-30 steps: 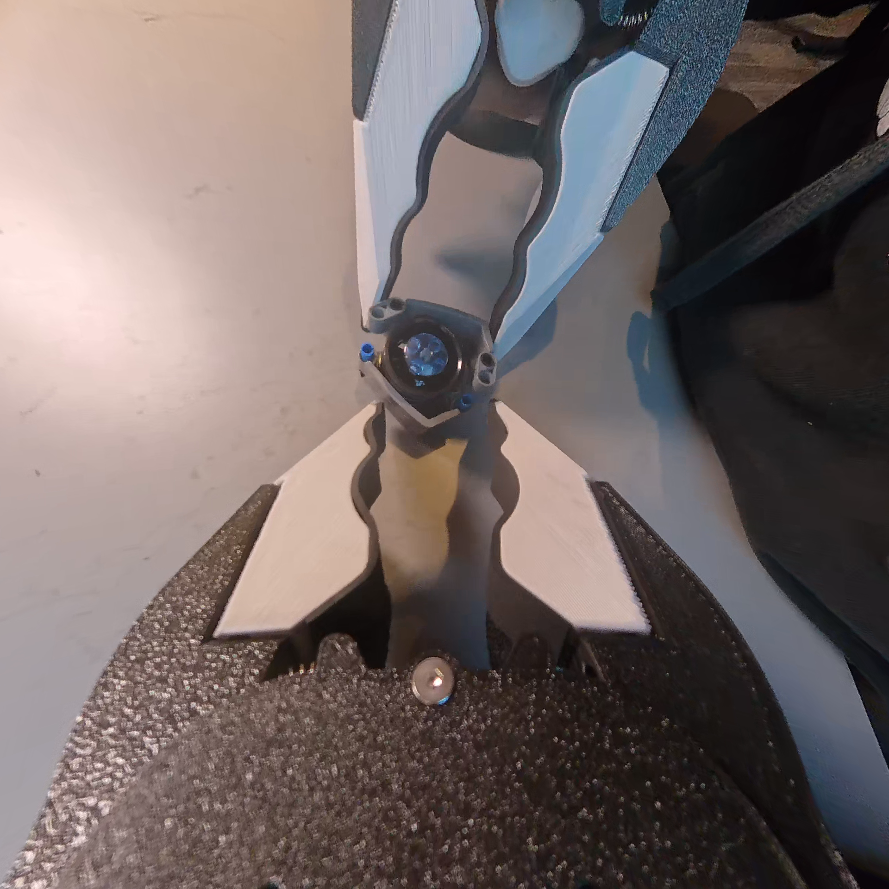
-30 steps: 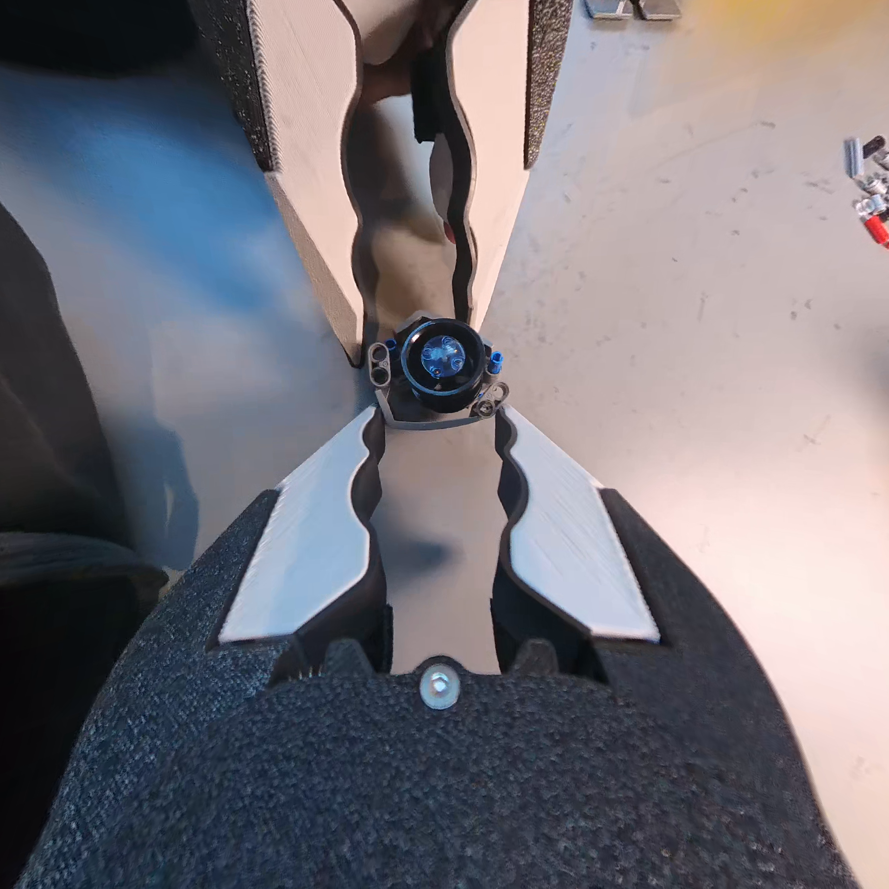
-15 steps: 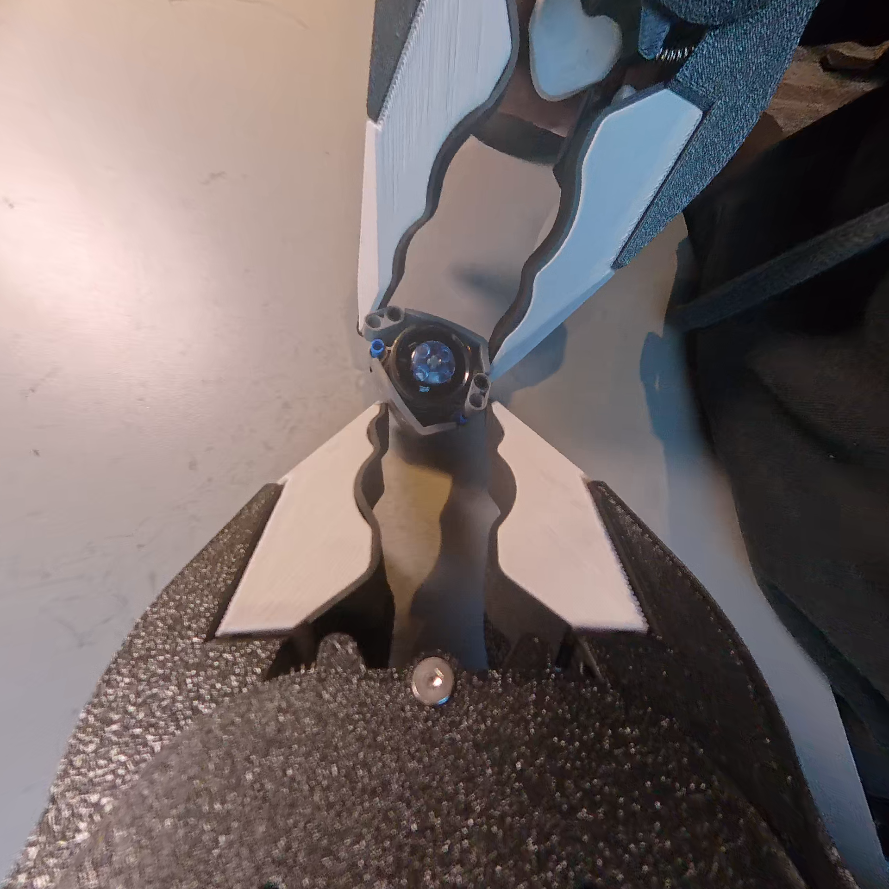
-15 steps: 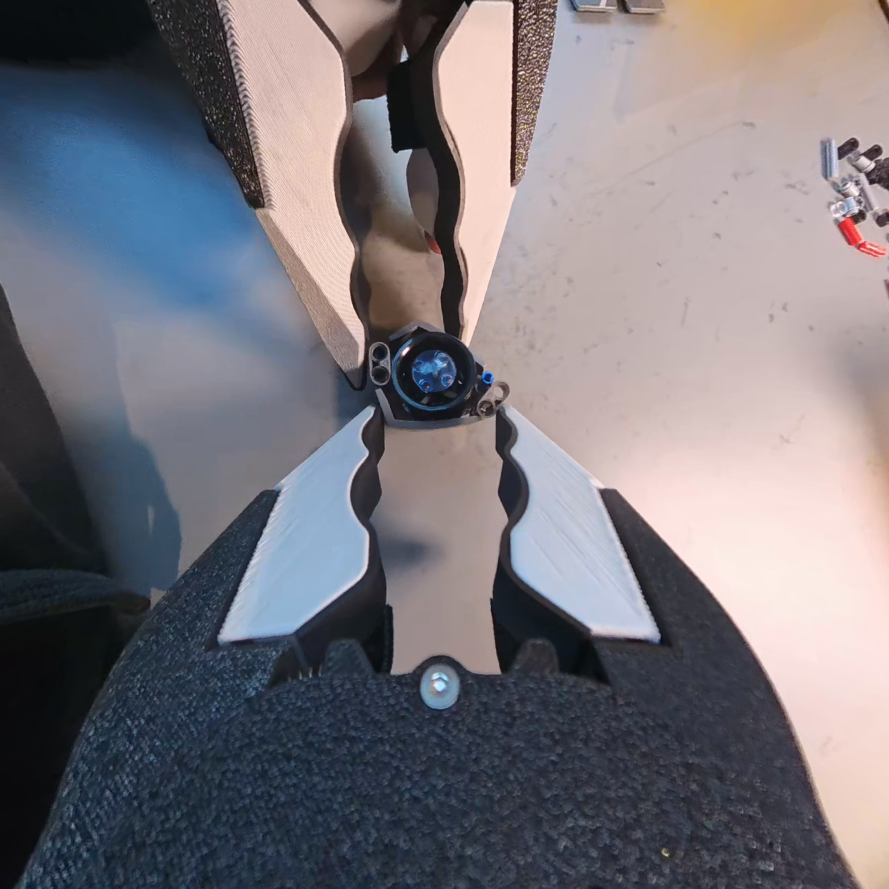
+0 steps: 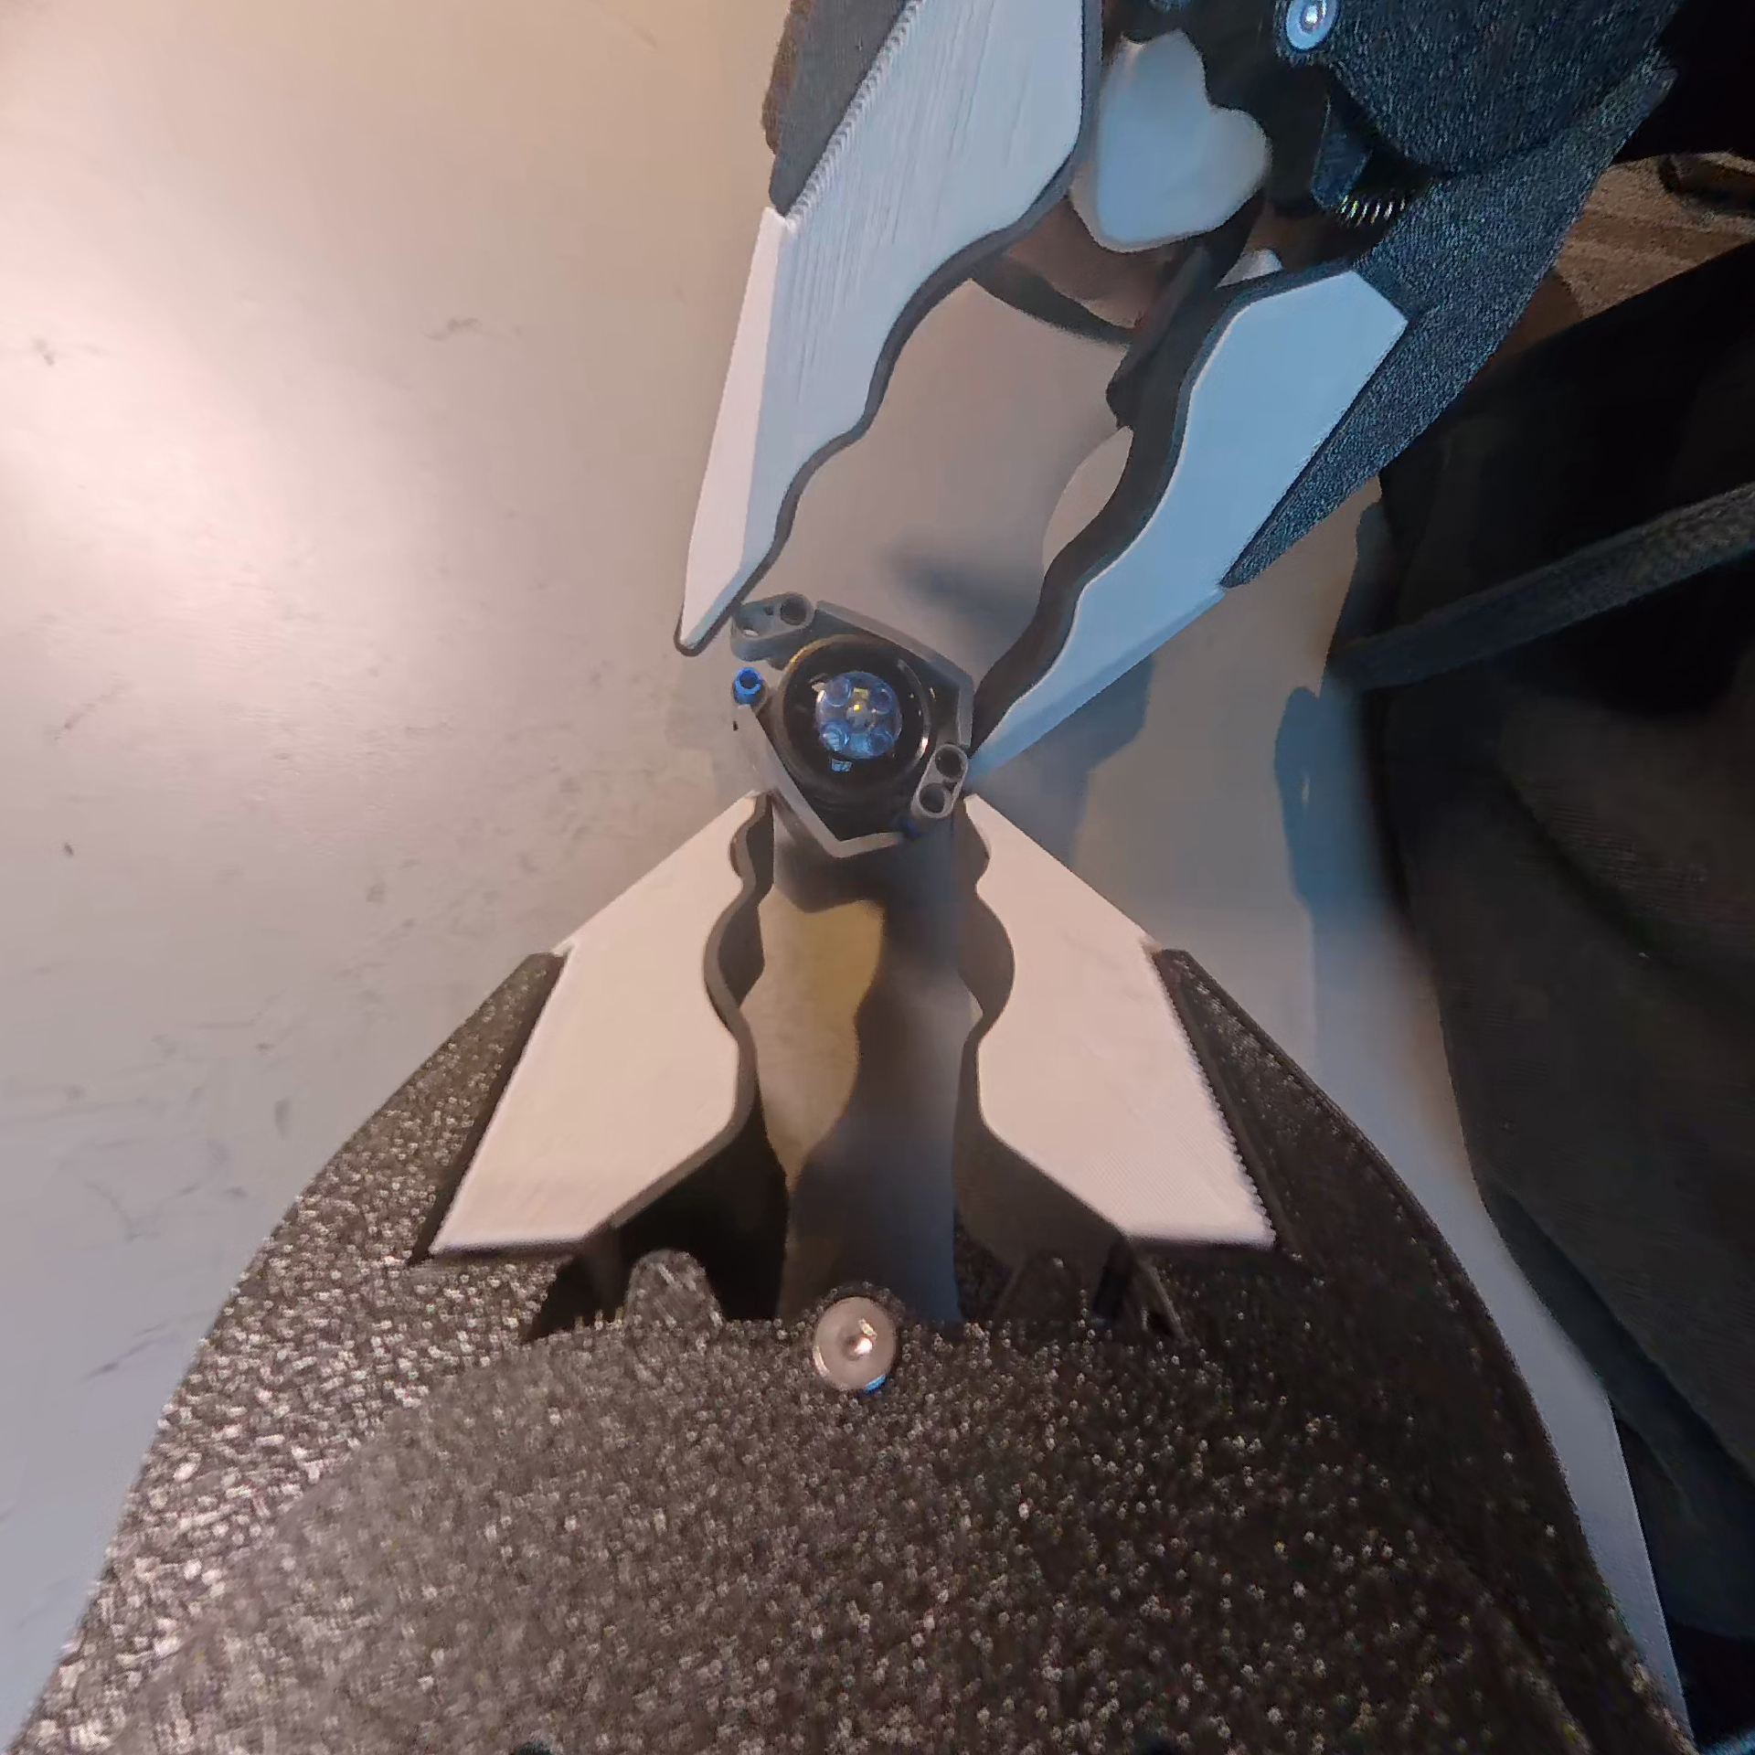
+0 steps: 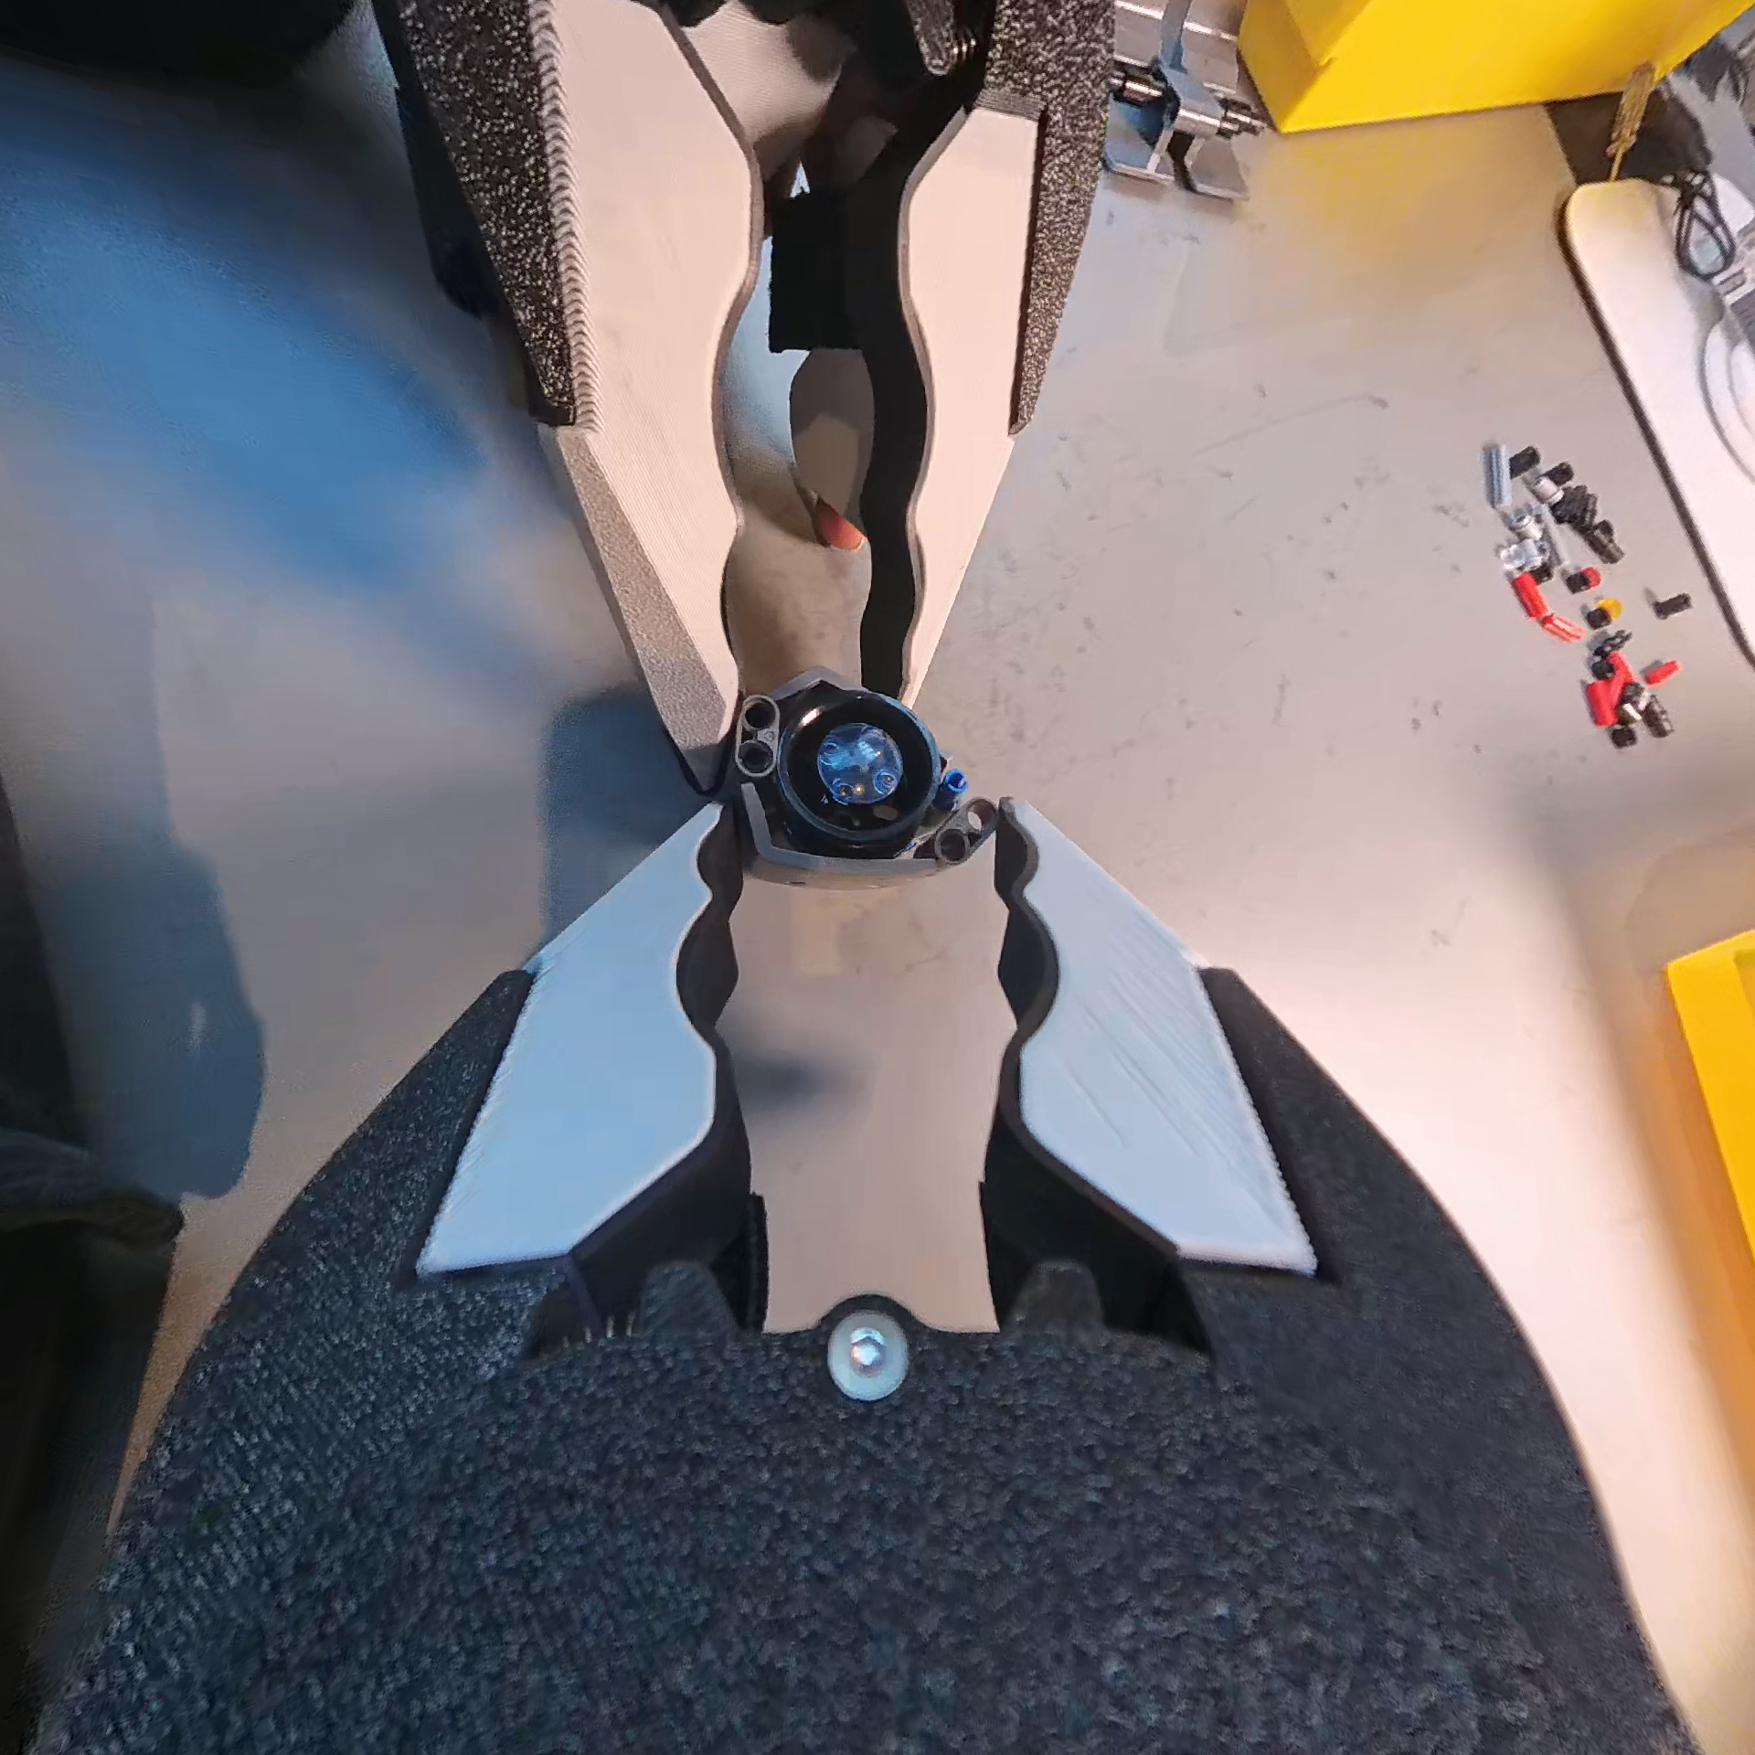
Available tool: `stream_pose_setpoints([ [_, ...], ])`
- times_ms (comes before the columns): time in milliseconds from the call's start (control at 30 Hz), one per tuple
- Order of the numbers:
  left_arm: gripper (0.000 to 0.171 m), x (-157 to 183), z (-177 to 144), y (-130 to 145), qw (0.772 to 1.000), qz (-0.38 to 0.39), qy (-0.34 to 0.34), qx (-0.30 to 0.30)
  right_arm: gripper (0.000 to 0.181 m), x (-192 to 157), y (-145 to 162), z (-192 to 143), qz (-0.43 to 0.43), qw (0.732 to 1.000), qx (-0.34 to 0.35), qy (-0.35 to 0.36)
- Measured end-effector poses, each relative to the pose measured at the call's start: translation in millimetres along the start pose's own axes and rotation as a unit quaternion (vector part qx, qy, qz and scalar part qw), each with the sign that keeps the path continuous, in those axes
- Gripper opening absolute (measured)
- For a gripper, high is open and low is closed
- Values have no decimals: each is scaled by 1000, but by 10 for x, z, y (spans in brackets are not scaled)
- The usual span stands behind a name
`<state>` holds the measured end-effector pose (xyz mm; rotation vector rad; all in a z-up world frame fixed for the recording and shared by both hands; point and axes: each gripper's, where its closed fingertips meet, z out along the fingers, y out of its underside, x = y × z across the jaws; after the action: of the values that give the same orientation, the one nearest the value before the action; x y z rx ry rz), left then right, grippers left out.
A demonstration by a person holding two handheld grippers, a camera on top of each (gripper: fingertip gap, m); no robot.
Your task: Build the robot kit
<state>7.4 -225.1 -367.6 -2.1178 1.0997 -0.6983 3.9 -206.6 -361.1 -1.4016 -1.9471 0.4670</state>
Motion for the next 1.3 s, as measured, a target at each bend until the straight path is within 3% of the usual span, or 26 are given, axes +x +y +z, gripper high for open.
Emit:
stream_pose_setpoints([
  [267,36,0,0,2,1000,-3,-3,-2,53,-2,-17,6,-13,1000,8,-5],
  [433,35,-14,-3,-5,1000,-25,-2,4,61,55,35,2,62,998,-3,-7],
  [567,35,-16,-2,-8,999,-33,-5,4,50,-1,51,1,109,994,-3,-33],
  [800,33,14,-3,-2,999,-35,6,3,48,3,-10,-27,34,999,27,-13],
  [1300,33,66,2,11,1000,21,-15,-18,47,-73,-19,-44,-25,997,26,-68],
])
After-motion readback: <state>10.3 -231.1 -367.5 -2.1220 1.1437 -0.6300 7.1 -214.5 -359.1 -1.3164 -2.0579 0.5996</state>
